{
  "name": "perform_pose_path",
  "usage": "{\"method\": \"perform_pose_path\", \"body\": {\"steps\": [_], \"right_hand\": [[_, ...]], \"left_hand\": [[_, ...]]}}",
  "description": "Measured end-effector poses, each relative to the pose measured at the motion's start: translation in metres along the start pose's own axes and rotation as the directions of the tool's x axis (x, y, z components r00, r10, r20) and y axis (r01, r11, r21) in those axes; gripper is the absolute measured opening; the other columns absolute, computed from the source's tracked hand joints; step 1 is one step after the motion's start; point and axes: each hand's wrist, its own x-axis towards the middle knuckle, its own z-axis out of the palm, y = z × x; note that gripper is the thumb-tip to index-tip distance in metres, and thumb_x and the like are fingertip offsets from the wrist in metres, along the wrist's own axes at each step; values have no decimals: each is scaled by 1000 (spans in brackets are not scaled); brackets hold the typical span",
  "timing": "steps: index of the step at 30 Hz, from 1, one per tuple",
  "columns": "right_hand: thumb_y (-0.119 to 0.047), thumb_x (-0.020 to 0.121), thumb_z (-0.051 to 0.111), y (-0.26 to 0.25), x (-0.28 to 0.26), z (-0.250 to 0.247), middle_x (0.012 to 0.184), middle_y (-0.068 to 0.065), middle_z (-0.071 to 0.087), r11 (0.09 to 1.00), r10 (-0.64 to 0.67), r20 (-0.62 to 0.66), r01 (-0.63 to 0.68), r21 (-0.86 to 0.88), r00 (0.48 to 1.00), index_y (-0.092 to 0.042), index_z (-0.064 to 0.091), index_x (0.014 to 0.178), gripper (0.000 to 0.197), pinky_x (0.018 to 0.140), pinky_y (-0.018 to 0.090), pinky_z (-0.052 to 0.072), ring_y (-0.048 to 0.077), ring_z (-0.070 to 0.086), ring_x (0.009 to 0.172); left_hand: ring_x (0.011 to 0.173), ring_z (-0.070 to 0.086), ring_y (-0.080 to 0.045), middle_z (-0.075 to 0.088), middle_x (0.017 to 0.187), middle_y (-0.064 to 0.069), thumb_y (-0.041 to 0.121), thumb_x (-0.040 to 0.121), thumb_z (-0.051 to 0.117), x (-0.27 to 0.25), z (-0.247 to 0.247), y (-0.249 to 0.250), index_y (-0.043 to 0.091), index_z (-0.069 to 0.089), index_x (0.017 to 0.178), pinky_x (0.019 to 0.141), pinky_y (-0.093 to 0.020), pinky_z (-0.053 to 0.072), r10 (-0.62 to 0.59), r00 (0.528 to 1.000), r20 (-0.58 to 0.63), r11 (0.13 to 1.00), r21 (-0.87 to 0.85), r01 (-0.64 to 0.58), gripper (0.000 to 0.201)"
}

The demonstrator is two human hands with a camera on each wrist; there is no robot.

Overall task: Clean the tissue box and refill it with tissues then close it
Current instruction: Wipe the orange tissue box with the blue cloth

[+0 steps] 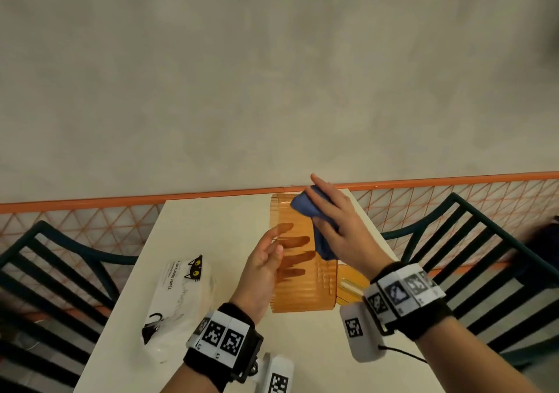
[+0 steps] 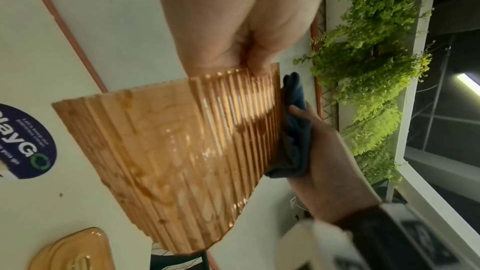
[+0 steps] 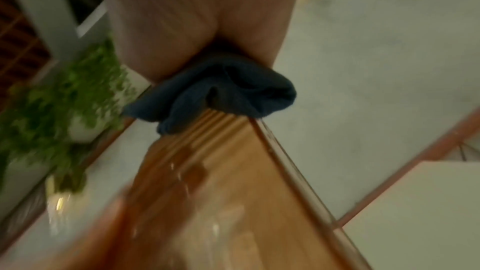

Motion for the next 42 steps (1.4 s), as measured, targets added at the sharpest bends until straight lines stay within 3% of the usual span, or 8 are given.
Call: {"method": "perform_pose_path", "body": {"steps": [10,18,22,28,32,35,38,42], "right_hand": [[-6,92,52,-6,-13,5,143,-12,43,970,61,77,-77,232,995,-17,50,135,44,106,3,24,-7,35,131],[-21,92,47,-10,-34,20,149,-10,36,918,-247,174,287,-272,953,-31,40,139,48,114,37,25,19,26,141],[-17,91,49,-17,-11,5,146,-22,33,934,-186,331,271,-231,925,-40,40,137,52,113,54,10,5,20,140],[-9,96,44,-5,42,-13,146,-9,40,992,119,313,-124,-4,942,-23,45,137,44,113,23,22,11,34,137],[-6,93,46,-25,23,4,149,-9,37,973,-141,302,188,-135,943,-22,44,138,49,110,5,11,6,28,138],[-9,93,46,-28,3,13,150,-9,34,949,-261,358,306,-72,896,-22,42,139,48,119,17,8,5,20,142],[-8,95,44,-11,19,-1,149,-12,36,999,-37,336,39,2,941,-25,42,139,48,119,30,18,0,27,136],[-7,95,46,-4,37,-13,138,-4,50,990,137,270,-144,4,953,-20,49,134,41,99,5,27,5,43,124]], "left_hand": [[88,67,-25,70,99,-9,-15,80,34,4,3,16,9,57,118,79,-39,54,-91,989,116,941,-316,123,50],[93,67,-20,66,111,-17,21,93,40,4,-5,22,5,62,113,80,-32,56,-76,996,37,927,-365,85,34],[105,61,-21,57,130,-19,12,97,34,3,-8,19,6,47,133,85,-31,53,-79,997,-3,960,-271,75,39],[105,65,-19,67,118,-8,14,92,50,2,-10,15,20,54,128,89,-30,50,-59,996,68,997,-41,62,37],[99,63,-21,69,104,-6,23,80,60,5,-9,12,21,63,108,91,-33,45,-56,998,36,998,10,56,28],[98,61,-21,68,101,-8,23,76,56,6,-9,7,17,65,104,94,-36,44,-51,999,8,999,3,51,30],[92,66,-12,71,98,0,22,79,64,3,-5,7,21,64,106,81,-20,51,-54,997,60,998,27,53,28],[98,67,-11,71,107,-4,27,83,60,5,-1,9,30,67,105,78,-18,52,-70,996,47,995,75,66,24]]}}
